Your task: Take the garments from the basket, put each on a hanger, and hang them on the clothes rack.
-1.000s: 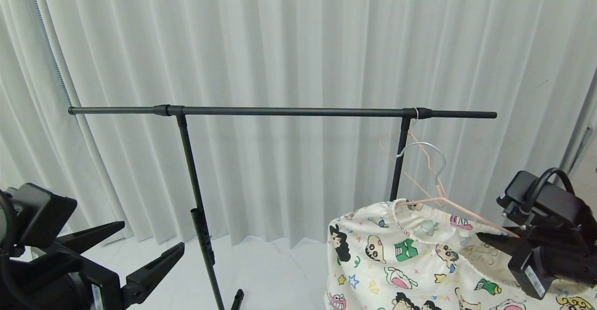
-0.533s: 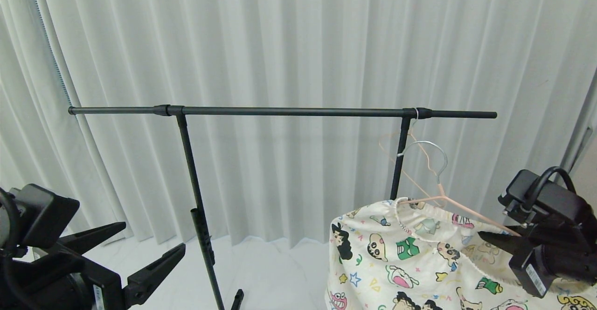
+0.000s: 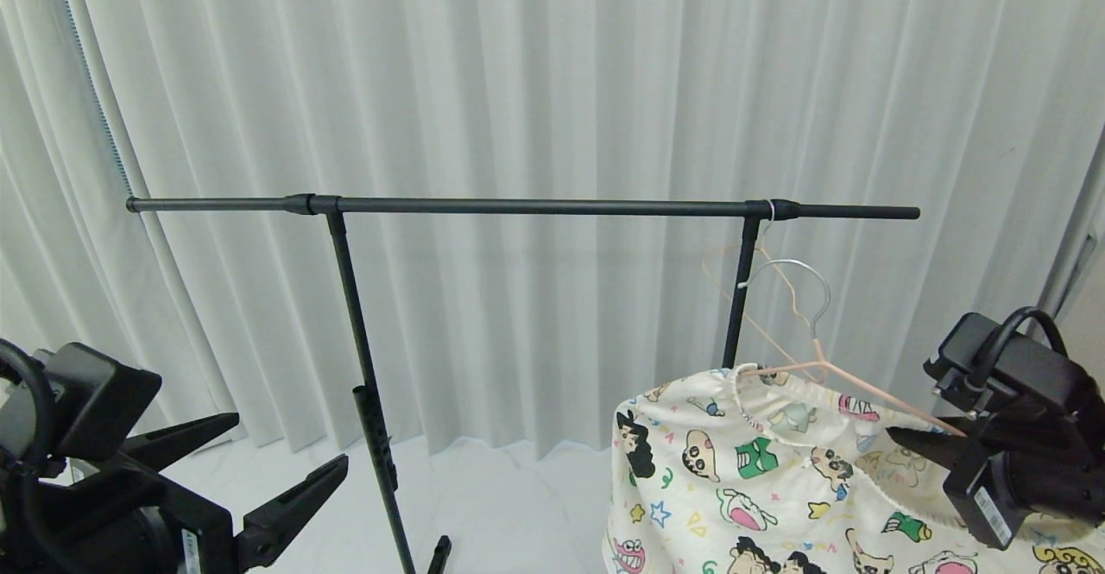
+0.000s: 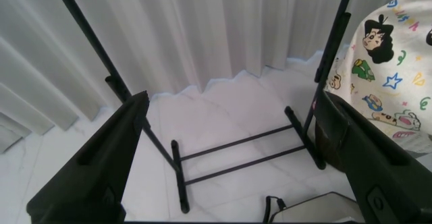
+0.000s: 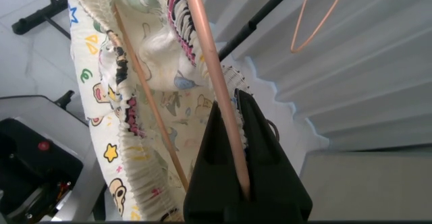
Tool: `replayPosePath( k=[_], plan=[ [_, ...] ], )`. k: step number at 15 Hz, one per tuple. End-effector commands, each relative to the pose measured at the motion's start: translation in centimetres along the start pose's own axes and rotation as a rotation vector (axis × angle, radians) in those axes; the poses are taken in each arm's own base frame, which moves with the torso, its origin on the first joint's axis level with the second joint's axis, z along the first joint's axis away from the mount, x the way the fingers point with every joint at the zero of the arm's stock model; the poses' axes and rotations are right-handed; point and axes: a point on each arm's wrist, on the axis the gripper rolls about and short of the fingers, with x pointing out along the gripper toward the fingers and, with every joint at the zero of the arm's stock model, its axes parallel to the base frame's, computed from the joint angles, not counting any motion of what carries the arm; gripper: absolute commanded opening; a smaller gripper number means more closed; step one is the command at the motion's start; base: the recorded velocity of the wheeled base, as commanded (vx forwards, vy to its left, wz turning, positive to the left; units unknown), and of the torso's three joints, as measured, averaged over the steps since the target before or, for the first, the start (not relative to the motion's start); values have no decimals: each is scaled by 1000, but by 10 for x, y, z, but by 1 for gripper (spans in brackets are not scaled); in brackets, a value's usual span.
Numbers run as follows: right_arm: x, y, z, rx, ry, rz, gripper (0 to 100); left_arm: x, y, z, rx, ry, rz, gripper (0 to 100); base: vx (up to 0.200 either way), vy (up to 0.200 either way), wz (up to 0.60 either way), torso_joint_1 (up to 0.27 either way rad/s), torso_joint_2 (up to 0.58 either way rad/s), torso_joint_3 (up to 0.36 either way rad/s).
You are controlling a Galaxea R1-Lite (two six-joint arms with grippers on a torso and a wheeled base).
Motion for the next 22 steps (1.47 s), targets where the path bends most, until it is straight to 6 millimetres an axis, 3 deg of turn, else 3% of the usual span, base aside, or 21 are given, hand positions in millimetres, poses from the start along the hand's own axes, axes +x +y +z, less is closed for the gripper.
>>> replayPosePath(
  k=[1, 18, 22],
  plan=[
    [1, 0, -1, -1, 6, 2, 0, 1, 0, -1, 0, 4, 1, 100, 0, 0, 0, 0, 0, 0],
    [3, -4, -8, 41, 33, -21, 0, 9, -1, -4, 32, 50, 1, 100, 0, 0, 0, 0, 0, 0],
    [5, -12, -13, 76, 66, -68, 0, 12, -1, -6, 51, 74, 18, 100, 0, 0, 0, 0, 0, 0]
  ],
)
